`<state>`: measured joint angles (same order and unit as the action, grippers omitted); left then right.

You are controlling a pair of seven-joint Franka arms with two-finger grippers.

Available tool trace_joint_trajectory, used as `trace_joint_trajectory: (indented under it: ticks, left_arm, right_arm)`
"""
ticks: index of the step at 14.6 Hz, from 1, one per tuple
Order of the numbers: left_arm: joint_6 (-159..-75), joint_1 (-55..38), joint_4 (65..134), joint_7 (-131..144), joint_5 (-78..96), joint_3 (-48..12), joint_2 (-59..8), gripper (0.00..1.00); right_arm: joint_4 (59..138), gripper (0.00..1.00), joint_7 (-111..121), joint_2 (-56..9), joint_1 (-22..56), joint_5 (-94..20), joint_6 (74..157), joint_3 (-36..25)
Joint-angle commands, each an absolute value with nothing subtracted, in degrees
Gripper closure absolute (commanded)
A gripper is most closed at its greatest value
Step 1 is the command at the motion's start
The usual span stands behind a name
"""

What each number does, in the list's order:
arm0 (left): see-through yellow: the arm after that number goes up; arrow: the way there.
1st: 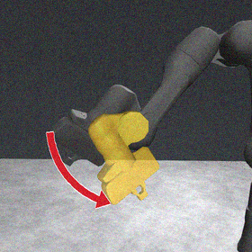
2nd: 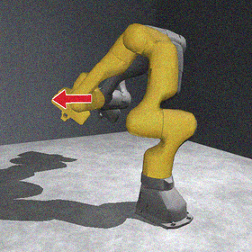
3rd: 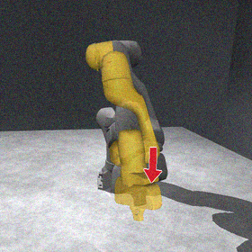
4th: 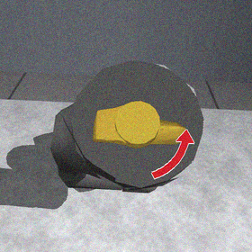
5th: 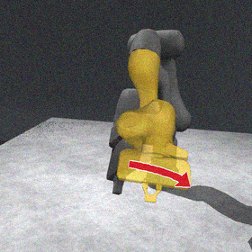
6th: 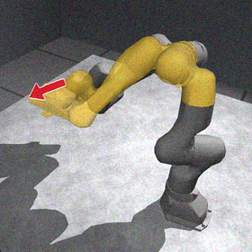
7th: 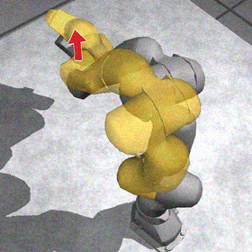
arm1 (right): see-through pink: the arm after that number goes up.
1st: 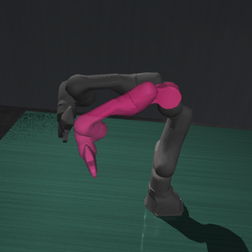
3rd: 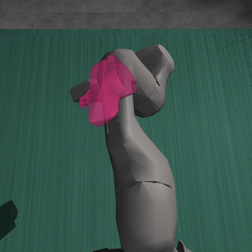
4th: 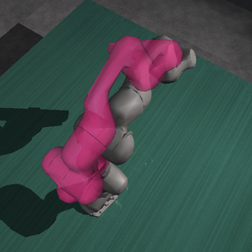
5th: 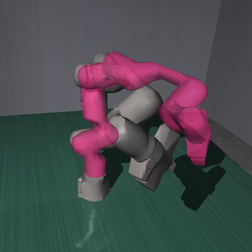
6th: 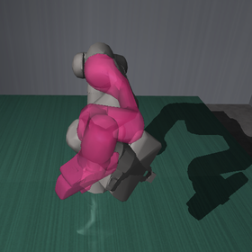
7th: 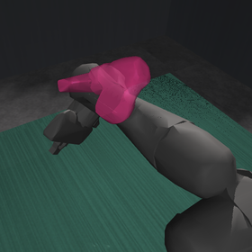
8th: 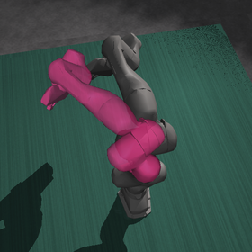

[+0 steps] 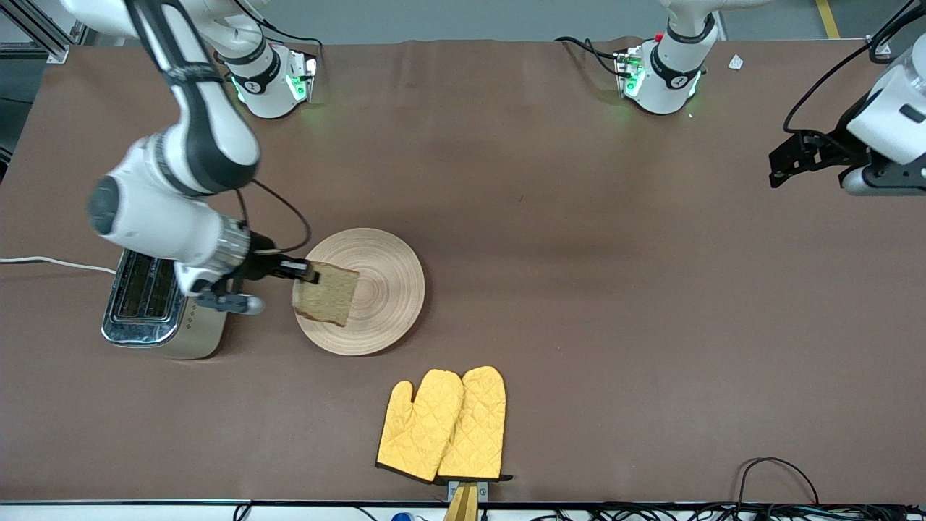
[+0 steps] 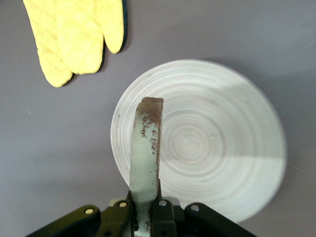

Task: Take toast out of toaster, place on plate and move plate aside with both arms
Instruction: 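Carry the toast with the right gripper and lower it onto the plate, then release the toast and withdraw the right gripper while the left gripper reaches the plate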

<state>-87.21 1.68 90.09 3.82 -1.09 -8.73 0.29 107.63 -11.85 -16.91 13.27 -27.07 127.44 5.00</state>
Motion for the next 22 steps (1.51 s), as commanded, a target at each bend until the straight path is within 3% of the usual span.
trace_joint_trajectory:
  ticks: [1, 5, 6, 7, 8, 12, 17, 20, 22]
  left_arm:
    - [-84.9, 2.7, 89.9, 0.7, 5.4, -8.8, -4.0, 0.0]
    - [-87.4, 3.2, 91.6, 0.9, 19.0, -8.9, -13.1, 0.0]
    - [-89.3, 2.7, 91.8, 1.6, 22.3, -9.3, -15.0, 0.0]
    - [-91.0, 2.4, 91.8, 1.8, 25.5, -9.5, -16.8, 0.0]
    - [-93.1, 0.9, 91.8, 1.8, 29.7, -9.5, -19.0, 0.0]
    - [-104.6, -7.3, 91.2, 5.8, 42.8, -9.5, -27.2, 0.0]
    - [-124.8, -19.9, 91.1, 11.3, 47.4, -9.6, -36.1, 0.0]
    - [-131.9, -27.1, 86.7, 11.3, 52.1, -9.5, -43.1, 0.0]
    - [-137.1, -30.9, 83.6, 11.6, 54.9, -9.5, -46.8, 0.0]
  right_arm:
    - [115.5, 1.0, -11.9, -16.0, 19.4, -28.7, 136.3, 4.6]
    - [116.3, 0.97, -5.0, -19.3, 16.8, -28.8, 136.6, 4.4]
    - [116.3, 0.69, -0.9, -21.3, 13.7, -28.8, 136.0, 4.4]
    - [116.2, 0.18, 4.4, -22.7, 11.1, -28.8, 134.4, 4.4]
    - [116.2, 0.0, 9.6, -23.6, 8.2, -28.8, 133.6, 4.4]
    - [115.7, 0.0, 15.2, -22.7, 1.2, -27.7, 126.2, 3.9]
    - [113.5, 0.0, 11.4, -12.2, 0.6, -21.6, 116.1, 0.5]
    - [107.7, 0.0, 6.3, -5.9, 0.1, -13.3, 107.1, -2.8]
    - [101.0, 0.0, 6.4, -5.5, -0.7, -12.1, 100.5, -4.3]
